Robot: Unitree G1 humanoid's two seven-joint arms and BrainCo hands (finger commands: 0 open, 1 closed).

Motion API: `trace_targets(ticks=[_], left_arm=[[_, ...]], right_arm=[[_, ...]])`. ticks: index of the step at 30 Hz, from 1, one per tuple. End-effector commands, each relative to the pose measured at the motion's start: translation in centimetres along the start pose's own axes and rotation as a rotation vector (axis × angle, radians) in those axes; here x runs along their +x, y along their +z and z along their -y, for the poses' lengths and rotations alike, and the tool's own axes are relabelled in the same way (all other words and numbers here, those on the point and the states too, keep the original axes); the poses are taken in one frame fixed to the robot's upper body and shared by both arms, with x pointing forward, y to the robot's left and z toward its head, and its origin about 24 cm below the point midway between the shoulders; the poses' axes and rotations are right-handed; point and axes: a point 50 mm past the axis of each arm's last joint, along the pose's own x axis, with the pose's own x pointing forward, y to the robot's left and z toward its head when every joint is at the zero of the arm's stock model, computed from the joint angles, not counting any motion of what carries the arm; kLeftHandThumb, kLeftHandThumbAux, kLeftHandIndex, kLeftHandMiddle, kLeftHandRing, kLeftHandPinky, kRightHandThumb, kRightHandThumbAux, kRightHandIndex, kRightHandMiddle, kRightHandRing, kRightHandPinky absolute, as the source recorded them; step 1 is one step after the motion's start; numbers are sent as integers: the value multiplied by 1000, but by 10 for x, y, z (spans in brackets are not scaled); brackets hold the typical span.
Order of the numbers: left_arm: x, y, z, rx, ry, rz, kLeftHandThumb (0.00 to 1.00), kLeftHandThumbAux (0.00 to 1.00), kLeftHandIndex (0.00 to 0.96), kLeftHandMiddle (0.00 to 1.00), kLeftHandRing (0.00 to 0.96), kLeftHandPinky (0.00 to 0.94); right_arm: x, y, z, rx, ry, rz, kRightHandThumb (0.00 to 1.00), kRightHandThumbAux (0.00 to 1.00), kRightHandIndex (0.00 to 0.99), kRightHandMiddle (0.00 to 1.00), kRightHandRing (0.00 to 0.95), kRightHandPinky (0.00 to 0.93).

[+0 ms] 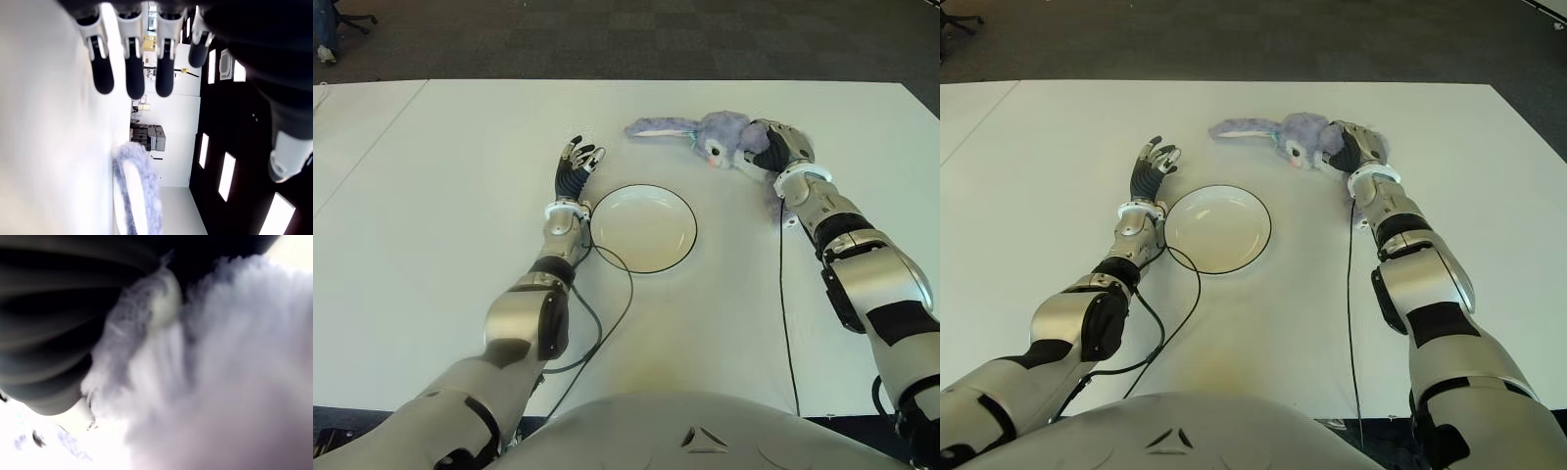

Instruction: Put the doll into the plate.

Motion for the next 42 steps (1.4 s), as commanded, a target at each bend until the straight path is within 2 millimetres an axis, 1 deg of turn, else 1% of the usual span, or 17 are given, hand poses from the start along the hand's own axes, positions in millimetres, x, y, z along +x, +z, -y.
trace_targets(ticks=[1,3,9,16,22,27,34,42], left_arm=[[-40,-69,-7,-23,41,-304,0,570,144,258,283,295],[-40,-68,-7,-24,37,-298,0,571,145,255,276,270],[-40,-68,-6,-40,24,-293,0,572,132,238,260,258],[-39,-68,-5,-40,31,-300,0,581,128,232,248,249],[-39,-68,-5,-30,37,-304,0,587,130,233,250,258],[-39,-68,-5,-26,39,-306,0,590,132,241,264,289],[-39,-67,-5,-25,39,-299,0,576,136,247,268,277],[-39,-67,-4,-24,32,-295,0,573,134,248,261,260]], right_arm=[[7,22,11,74,-84,118,716,709,442,833,835,846],[6,26,14,86,-121,151,717,709,441,838,841,850],[5,32,19,110,-183,211,719,708,441,850,854,866],[5,43,28,129,-242,297,719,708,441,859,865,863],[3,45,28,132,-231,329,718,709,441,859,864,859],[0,50,23,126,-200,368,717,709,441,859,865,860],[-6,57,21,102,-186,427,717,708,440,873,874,875],[-10,61,26,81,-181,470,717,708,440,882,878,876]])
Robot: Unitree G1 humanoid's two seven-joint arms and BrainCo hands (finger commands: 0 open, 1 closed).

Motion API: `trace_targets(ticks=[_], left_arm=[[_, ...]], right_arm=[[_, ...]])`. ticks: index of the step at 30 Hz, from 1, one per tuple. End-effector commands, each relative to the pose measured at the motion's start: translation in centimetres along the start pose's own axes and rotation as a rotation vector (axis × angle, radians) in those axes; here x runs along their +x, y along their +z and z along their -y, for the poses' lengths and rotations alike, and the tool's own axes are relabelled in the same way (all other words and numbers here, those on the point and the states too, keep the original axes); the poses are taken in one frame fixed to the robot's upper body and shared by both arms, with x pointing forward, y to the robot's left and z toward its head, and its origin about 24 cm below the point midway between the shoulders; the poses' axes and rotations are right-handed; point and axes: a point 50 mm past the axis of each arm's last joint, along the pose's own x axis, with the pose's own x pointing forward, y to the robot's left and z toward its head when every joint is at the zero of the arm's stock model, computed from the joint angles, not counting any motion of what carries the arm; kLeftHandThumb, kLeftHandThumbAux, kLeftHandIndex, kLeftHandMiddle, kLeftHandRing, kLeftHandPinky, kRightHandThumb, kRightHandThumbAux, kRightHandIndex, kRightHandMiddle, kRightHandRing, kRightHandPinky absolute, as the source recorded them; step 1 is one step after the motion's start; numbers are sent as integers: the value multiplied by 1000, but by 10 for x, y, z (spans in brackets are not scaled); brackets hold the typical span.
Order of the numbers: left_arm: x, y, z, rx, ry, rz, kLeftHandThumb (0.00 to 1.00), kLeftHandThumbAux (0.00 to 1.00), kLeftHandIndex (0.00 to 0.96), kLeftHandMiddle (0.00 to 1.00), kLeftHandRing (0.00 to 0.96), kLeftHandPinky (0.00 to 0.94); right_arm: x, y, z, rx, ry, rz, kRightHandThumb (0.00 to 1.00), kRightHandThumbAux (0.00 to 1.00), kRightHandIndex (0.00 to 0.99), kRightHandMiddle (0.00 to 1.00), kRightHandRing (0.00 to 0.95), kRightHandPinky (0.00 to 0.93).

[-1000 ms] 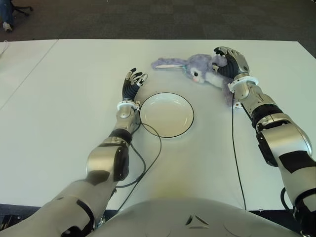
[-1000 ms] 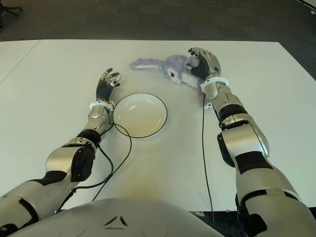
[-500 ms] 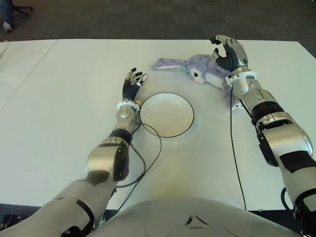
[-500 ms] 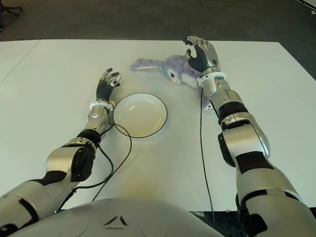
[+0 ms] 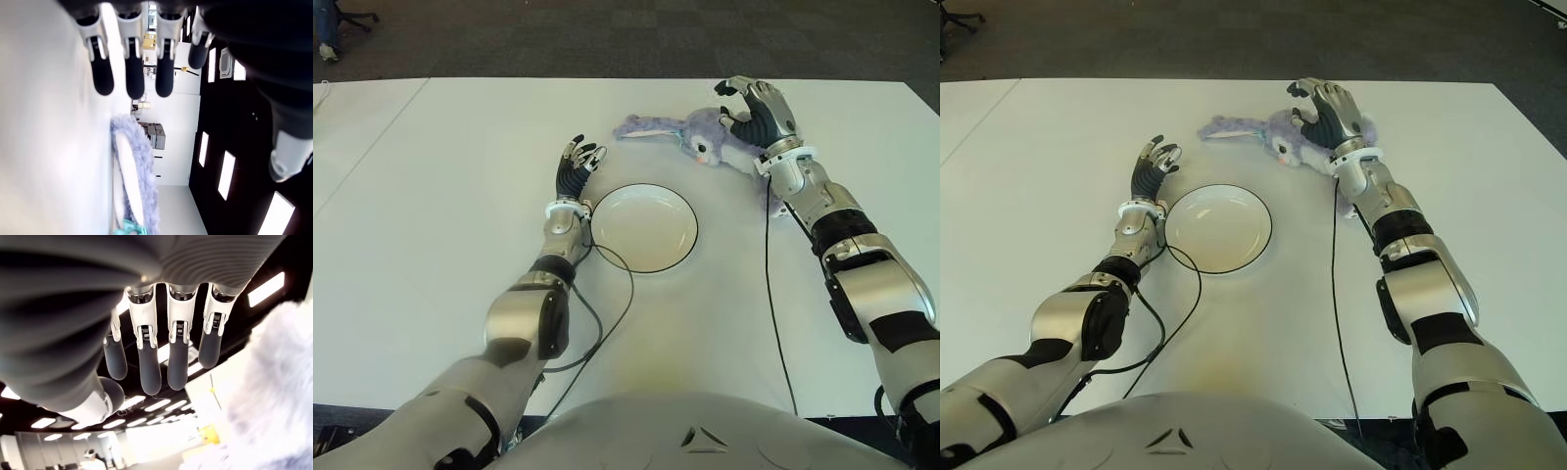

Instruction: Put the doll into the plate.

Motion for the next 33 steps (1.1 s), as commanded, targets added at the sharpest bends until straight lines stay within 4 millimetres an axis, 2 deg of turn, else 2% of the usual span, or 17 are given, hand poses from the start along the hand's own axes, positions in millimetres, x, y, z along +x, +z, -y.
trace_targets(ticks=[1,10,17,18,19,20,21,22,23,26,33], left_arm=[[-39,-68,-5,-21,39,-298,0,577,134,245,259,258],[-39,-68,-5,-14,38,-299,0,585,134,237,253,256],[-39,-68,-6,-13,33,-295,0,579,133,236,250,247],[-39,-68,-6,-14,33,-295,0,578,130,235,249,247],[-39,-68,-6,-15,34,-296,0,578,130,234,249,248],[-39,-68,-6,-14,35,-296,0,578,130,235,250,250],[-39,-68,-6,-14,36,-297,0,582,130,241,255,261],[-39,-68,-6,-11,37,-298,0,582,130,243,256,264],[-39,-68,-6,-10,37,-298,0,586,131,247,261,271],[-40,-68,-6,-7,37,-304,0,589,132,250,266,279],[-39,-68,-6,-9,41,-305,0,591,128,252,270,276]], right_arm=[[-3,2,2,-16,23,20,717,708,440,885,880,880],[-4,7,2,-19,39,39,715,708,440,892,885,881],[-6,-5,-10,-26,158,-18,715,708,440,864,860,851],[-7,-8,-12,-33,193,-35,702,711,434,782,766,732],[-7,-12,-14,-42,235,-49,699,712,432,761,741,701],[-8,-16,-15,-60,303,-65,691,713,427,683,668,633],[-9,-19,-16,-71,345,-73,373,574,256,324,329,332],[-9,-22,-16,-91,400,-83,287,540,212,232,242,254],[-10,-24,-17,-104,433,-89,243,501,106,80,81,66],[-11,-27,-16,-141,491,-89,224,471,42,3,3,1],[-6,-36,-8,-238,508,-136,167,371,0,0,0,0]])
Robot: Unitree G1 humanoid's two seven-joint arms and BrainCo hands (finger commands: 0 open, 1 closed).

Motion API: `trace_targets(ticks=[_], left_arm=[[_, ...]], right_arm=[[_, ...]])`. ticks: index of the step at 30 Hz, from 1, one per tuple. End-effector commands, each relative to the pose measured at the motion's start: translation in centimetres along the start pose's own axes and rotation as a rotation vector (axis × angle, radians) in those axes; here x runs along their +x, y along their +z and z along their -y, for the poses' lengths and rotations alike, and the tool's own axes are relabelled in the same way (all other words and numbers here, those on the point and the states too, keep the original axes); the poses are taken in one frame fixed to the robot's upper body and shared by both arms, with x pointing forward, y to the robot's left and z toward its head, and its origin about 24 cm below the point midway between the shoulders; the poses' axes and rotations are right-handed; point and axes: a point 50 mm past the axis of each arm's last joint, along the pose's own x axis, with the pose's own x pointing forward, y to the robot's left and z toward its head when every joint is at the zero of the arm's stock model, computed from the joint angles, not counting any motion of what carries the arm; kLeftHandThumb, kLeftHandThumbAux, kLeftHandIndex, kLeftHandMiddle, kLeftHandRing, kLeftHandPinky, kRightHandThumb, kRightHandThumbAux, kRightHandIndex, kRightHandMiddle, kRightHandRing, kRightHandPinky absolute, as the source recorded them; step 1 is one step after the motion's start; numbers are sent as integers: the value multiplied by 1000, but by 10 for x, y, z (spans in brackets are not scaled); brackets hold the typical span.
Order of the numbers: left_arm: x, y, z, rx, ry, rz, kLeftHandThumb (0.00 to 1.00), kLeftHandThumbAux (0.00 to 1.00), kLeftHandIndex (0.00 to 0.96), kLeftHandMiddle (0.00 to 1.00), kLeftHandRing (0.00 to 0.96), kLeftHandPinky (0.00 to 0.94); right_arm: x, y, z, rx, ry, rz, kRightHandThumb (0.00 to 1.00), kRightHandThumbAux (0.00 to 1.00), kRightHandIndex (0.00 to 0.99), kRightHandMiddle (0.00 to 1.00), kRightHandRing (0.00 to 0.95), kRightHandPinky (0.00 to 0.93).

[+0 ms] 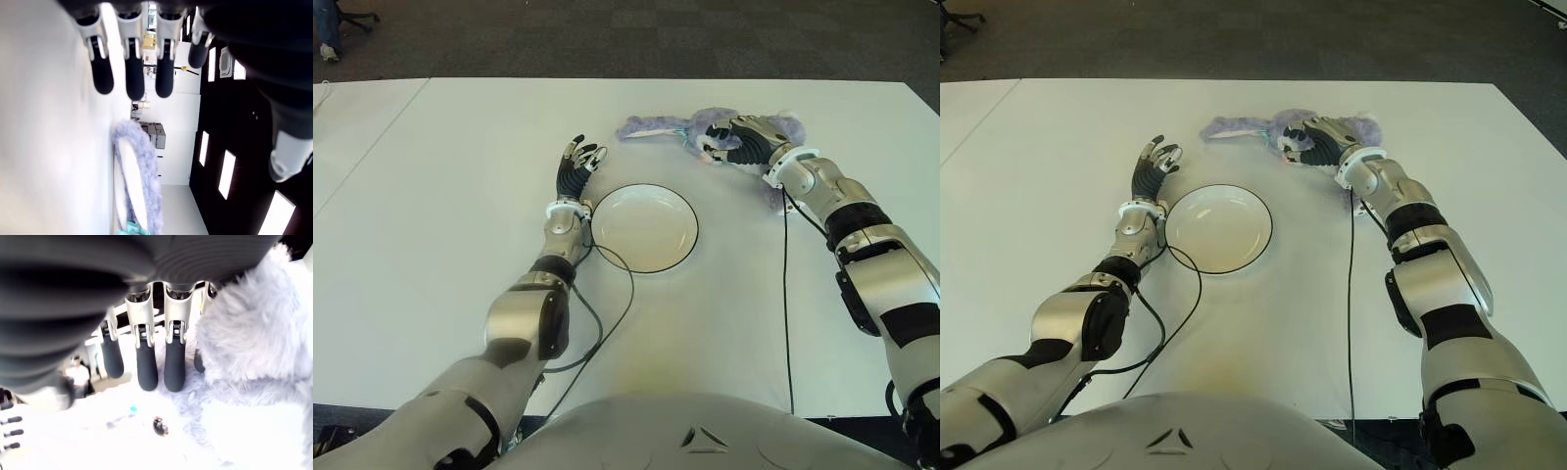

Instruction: Put the doll into the plate.

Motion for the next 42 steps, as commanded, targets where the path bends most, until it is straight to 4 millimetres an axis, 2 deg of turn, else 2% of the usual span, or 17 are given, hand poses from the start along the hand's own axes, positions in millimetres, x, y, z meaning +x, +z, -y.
trace_targets(ticks=[1,13,21,38,42], left_arm=[[-39,-68,-6,-16,42,-304,0,590,128,252,270,275],[-40,-69,-6,-26,38,-306,0,587,123,239,259,256],[-40,-69,-7,-31,42,-304,0,576,127,240,260,266],[-40,-68,-7,-35,36,-296,0,616,132,240,259,269],[-40,-68,-7,-23,33,-295,0,593,130,238,255,253]], right_arm=[[-1,-13,2,-68,40,-86,164,366,0,0,0,0],[-3,-22,2,-66,27,-159,149,310,0,0,0,0],[-6,-28,-1,-61,25,-207,193,345,64,0,0,0],[-6,-31,4,-70,-2,-232,174,451,48,0,0,0],[-6,-30,6,-78,-28,-217,180,480,56,0,0,0]])
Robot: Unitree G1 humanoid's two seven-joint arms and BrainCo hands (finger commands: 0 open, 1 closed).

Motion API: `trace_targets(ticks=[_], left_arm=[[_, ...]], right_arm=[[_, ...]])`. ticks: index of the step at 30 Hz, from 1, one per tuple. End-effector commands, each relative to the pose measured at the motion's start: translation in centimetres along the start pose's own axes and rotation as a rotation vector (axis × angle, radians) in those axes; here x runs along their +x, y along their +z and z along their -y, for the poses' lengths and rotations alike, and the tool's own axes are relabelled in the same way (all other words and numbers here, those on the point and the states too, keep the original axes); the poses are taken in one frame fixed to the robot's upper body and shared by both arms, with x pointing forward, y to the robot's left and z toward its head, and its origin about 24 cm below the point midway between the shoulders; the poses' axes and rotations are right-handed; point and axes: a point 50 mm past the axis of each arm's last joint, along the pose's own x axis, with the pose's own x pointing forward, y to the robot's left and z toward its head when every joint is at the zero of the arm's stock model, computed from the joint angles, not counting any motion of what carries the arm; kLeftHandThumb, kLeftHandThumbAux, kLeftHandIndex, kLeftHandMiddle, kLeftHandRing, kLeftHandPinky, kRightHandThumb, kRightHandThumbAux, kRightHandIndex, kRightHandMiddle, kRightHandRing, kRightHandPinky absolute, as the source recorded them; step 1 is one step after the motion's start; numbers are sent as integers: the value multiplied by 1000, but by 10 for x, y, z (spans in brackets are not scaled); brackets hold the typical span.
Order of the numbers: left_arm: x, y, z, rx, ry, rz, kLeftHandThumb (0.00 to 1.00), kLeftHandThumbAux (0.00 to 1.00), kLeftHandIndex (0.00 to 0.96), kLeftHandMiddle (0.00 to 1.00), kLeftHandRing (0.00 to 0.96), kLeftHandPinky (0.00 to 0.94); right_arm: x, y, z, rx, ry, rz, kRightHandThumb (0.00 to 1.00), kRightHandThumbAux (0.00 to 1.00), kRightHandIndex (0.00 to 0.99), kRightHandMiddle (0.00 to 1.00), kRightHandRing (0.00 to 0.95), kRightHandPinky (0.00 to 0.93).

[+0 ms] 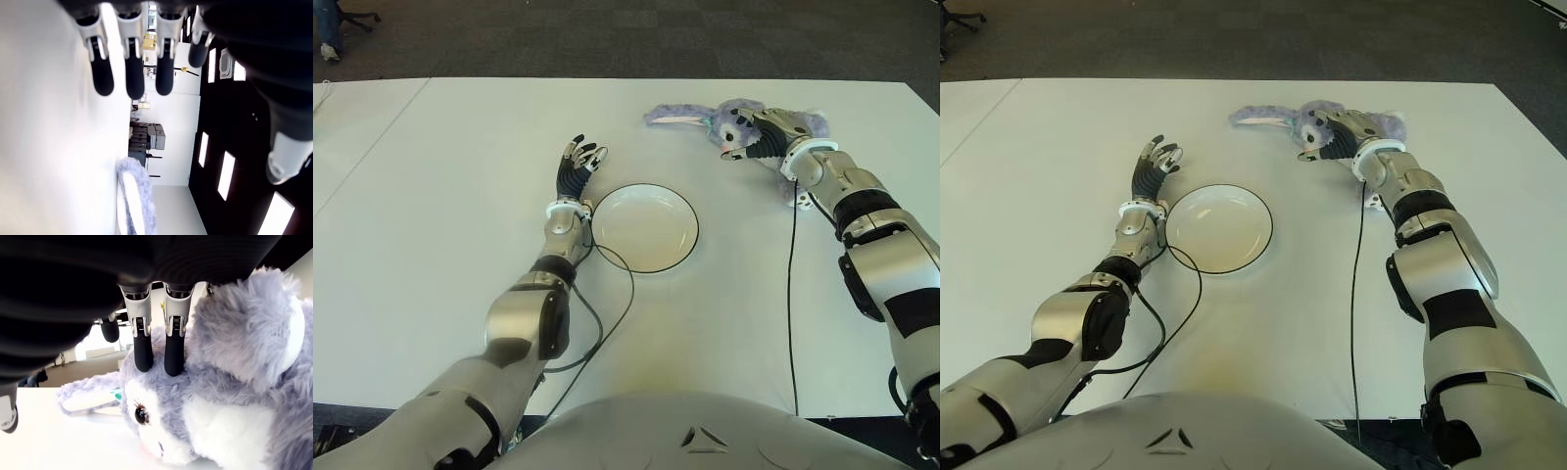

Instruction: Put the doll into the plate.

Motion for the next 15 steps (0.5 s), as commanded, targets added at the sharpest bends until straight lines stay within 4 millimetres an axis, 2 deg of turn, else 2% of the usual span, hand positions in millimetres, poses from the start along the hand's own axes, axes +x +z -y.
trace_targets(ticks=[1,8,15], left_arm=[[-40,-68,-8,-14,34,-296,0,589,130,238,255,253],[-40,-68,-8,-13,35,-301,0,573,129,238,254,252],[-40,-69,-10,-23,39,-303,0,572,138,245,263,260]], right_arm=[[-1,-3,1,-12,-18,-3,183,484,58,0,0,0],[1,1,16,-8,-88,25,192,495,67,0,0,0],[4,12,43,25,-217,112,125,500,48,0,0,2]])
